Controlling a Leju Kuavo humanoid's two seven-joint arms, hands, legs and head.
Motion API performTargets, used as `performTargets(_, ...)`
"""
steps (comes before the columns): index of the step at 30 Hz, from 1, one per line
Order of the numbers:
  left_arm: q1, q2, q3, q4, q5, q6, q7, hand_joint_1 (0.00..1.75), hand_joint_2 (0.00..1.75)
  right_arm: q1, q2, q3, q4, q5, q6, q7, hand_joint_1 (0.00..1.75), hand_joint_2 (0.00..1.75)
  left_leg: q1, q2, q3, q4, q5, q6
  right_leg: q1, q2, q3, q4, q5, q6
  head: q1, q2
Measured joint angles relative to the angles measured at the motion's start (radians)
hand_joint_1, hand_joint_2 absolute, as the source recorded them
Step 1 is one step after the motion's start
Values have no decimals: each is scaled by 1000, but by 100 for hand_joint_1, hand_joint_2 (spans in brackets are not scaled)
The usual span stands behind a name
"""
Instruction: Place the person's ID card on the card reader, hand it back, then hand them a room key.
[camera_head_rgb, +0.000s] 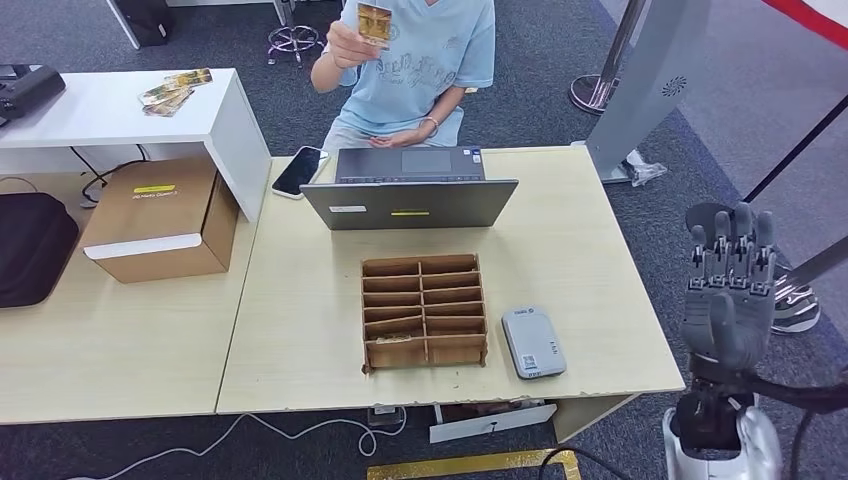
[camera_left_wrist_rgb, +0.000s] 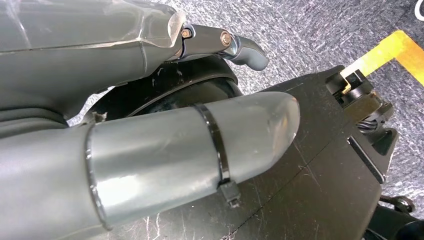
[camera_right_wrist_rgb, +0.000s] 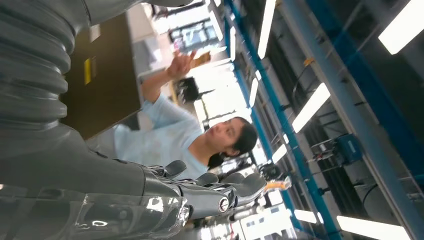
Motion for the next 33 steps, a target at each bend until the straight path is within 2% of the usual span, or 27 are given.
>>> performTargets(2, 1, 0, 0, 0, 1, 2, -13, 0, 175, 54, 36, 13, -30, 115, -64, -52, 0, 175, 1, 0, 0, 0, 0, 0, 0, 0, 0, 0, 0, 0, 0, 0)
performTargets(7, 4, 0, 0, 0, -11, 18, -57, 0, 175, 148, 128, 88, -55, 346, -290, -171, 0, 175, 2, 2, 0, 0, 0, -1, 1, 2, 0, 0, 0, 0, 0, 0)
performTargets(10, 4, 0, 0, 0, -10, 18, -49, 0, 175, 159, 159, 140, -55, 615, -553, -202, 0, 175, 2, 4, 0, 0, 1, -1, 0, 3, 0, 1, 0, 0, 0, 0)
performTargets(13, 4, -1, 0, 0, -13, 18, -42, 0, 175, 161, 168, 203, -55, 981, -841, -161, 0, 175, 2, 4, 1, 0, 1, 0, 0, 3, 0, 1, 1, 0, 0, 0)
performTargets(14, 4, -1, -1, 0, -17, 18, -37, 0, 175, 162, 169, 226, -55, 1096, -912, -135, 0, 175, 2, 4, 1, 0, 1, 0, 0, 3, 0, 1, 1, 0, 0, 0)
performTargets(16, 4, -1, -2, 0, -25, 18, -30, 0, 175, 166, 170, 268, -57, 1259, -996, -87, 0, 175, 2, 4, 1, 0, 1, 0, 0, 3, 0, 0, 1, 0, 0, 0)
performTargets(18, 2, -1, -3, 0, -30, 18, -25, 0, 175, 171, 172, 303, -62, 1330, -1027, -57, 0, 175, 2, 4, 1, 0, 1, 0, 0, 3, 0, 0, 1, 0, 0, 0)
performTargets(22, -5, -2, -3, 0, -30, 20, -14, 0, 175, 179, 174, 346, -77, 1366, -1052, -24, 0, 175, 2, 4, 1, 0, 1, 0, 0, 3, 0, 0, 1, 0, 0, 0)
performTargets(33, -27, -4, -11, 0, -36, 22, -1, 0, 175, 213, 189, 366, -135, 1497, -1115, 53, 0, 175, 2, 4, 1, 0, 1, 0, 1, 4, 1, 0, 1, 0, 0, 0)
